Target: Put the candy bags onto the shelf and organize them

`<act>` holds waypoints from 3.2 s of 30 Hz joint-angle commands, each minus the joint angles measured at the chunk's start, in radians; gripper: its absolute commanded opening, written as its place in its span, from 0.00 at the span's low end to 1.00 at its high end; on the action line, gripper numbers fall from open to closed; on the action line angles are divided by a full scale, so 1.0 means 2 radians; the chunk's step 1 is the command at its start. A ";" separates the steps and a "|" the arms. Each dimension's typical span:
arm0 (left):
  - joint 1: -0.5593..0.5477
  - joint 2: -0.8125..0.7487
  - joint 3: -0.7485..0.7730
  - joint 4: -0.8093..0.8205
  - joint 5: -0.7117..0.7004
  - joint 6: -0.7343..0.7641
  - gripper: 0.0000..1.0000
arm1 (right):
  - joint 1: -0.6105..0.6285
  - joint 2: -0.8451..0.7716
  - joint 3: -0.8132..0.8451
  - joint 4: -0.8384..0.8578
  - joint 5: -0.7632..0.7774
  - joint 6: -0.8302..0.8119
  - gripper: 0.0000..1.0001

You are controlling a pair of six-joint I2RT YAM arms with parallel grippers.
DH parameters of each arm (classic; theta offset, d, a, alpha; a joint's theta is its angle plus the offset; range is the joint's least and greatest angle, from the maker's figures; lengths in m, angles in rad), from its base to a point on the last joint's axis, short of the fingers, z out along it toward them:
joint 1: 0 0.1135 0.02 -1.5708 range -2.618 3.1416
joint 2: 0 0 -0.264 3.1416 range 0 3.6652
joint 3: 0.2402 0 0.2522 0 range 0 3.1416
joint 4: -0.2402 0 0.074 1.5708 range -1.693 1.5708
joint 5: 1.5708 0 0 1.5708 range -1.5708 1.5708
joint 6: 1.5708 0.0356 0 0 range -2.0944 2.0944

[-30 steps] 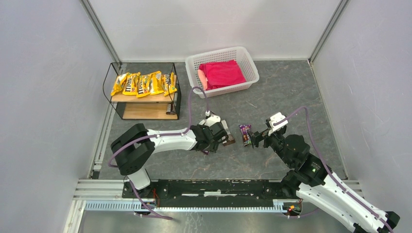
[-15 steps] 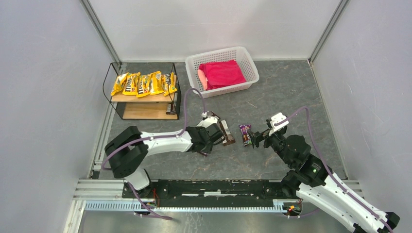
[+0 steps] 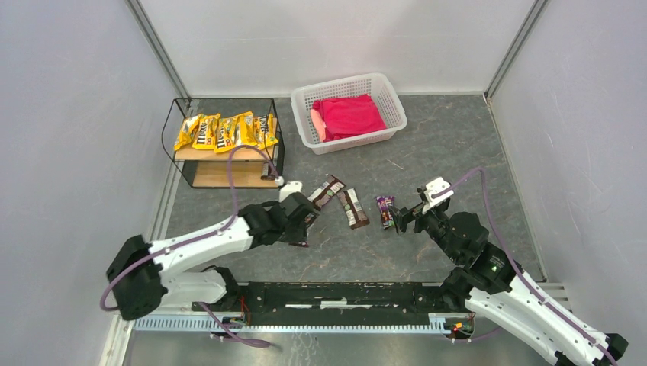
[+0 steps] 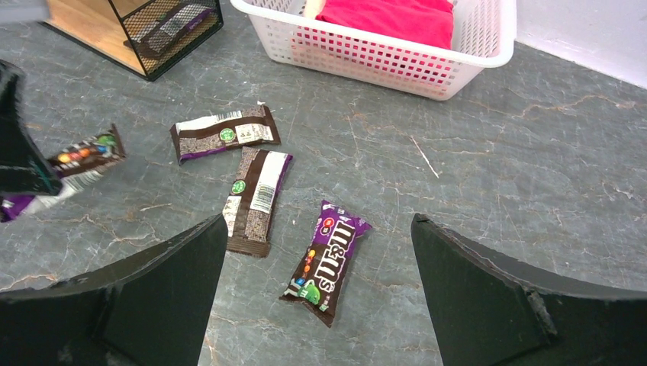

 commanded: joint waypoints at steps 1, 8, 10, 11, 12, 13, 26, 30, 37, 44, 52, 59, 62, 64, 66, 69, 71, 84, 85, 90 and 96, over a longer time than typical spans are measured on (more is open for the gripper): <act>0.039 -0.083 -0.034 -0.045 0.017 -0.058 0.44 | 0.003 -0.001 -0.005 0.022 -0.004 0.005 0.98; 0.172 -0.207 -0.068 -0.031 0.003 -0.051 0.46 | 0.003 0.004 -0.004 0.024 -0.008 0.005 0.98; 0.207 -0.204 -0.069 -0.021 0.001 -0.038 0.46 | 0.003 0.004 -0.003 0.023 -0.007 0.005 0.98; 0.224 -0.198 -0.070 -0.017 -0.001 -0.032 0.46 | 0.003 0.004 -0.003 0.022 -0.006 0.005 0.98; 0.239 -0.191 -0.072 -0.010 -0.005 -0.024 0.46 | 0.003 0.004 -0.002 0.021 -0.006 0.004 0.98; 0.256 -0.185 -0.074 -0.001 -0.008 -0.011 0.45 | 0.003 0.003 -0.002 0.020 -0.005 0.004 0.98; 0.342 -0.156 -0.134 0.196 -0.081 0.082 0.45 | 0.003 0.005 -0.002 0.019 -0.004 0.004 0.98; 0.348 -0.108 -0.141 0.272 -0.100 0.132 0.45 | 0.003 0.000 -0.003 0.020 -0.004 0.004 0.98; 0.366 -0.033 -0.118 0.343 -0.099 0.167 0.44 | 0.003 0.000 -0.003 0.018 -0.004 0.004 0.98; 0.382 0.030 -0.099 0.390 -0.081 0.189 0.42 | 0.003 0.000 -0.004 0.020 -0.008 0.004 0.98; 0.385 0.071 -0.071 0.398 -0.063 0.203 0.46 | 0.003 0.001 -0.005 0.023 -0.009 0.005 0.98; 0.387 0.042 -0.065 0.321 -0.065 0.168 0.81 | 0.003 -0.001 -0.005 0.023 -0.010 0.004 0.98; 0.387 0.002 -0.074 0.276 -0.058 0.147 0.81 | 0.003 -0.002 -0.005 0.023 -0.013 0.005 0.98; 0.387 -0.026 -0.080 0.248 -0.042 0.131 0.81 | 0.003 -0.004 -0.007 0.023 -0.014 0.006 0.98; 0.388 -0.051 -0.081 0.209 -0.032 0.104 0.82 | 0.003 -0.006 -0.006 0.023 -0.014 0.006 0.98; 0.389 -0.080 -0.090 0.155 0.005 0.049 0.84 | 0.003 -0.008 -0.007 0.022 -0.012 0.007 0.98; 0.389 -0.096 -0.099 0.119 0.019 0.002 0.88 | 0.003 -0.010 -0.007 0.022 -0.013 0.007 0.98; 0.391 -0.220 -0.247 0.158 0.049 -0.282 0.67 | 0.003 -0.016 -0.006 0.018 -0.018 0.008 0.98; 0.392 -0.221 -0.249 0.163 0.046 -0.298 0.66 | 0.003 -0.016 -0.006 0.018 -0.017 0.007 0.98; 0.404 -0.204 -0.259 0.192 0.040 -0.369 0.63 | 0.003 -0.013 -0.005 0.020 -0.016 0.007 0.98; 0.426 -0.196 -0.273 0.227 0.019 -0.416 0.55 | 0.003 -0.011 -0.005 0.020 -0.014 0.006 0.98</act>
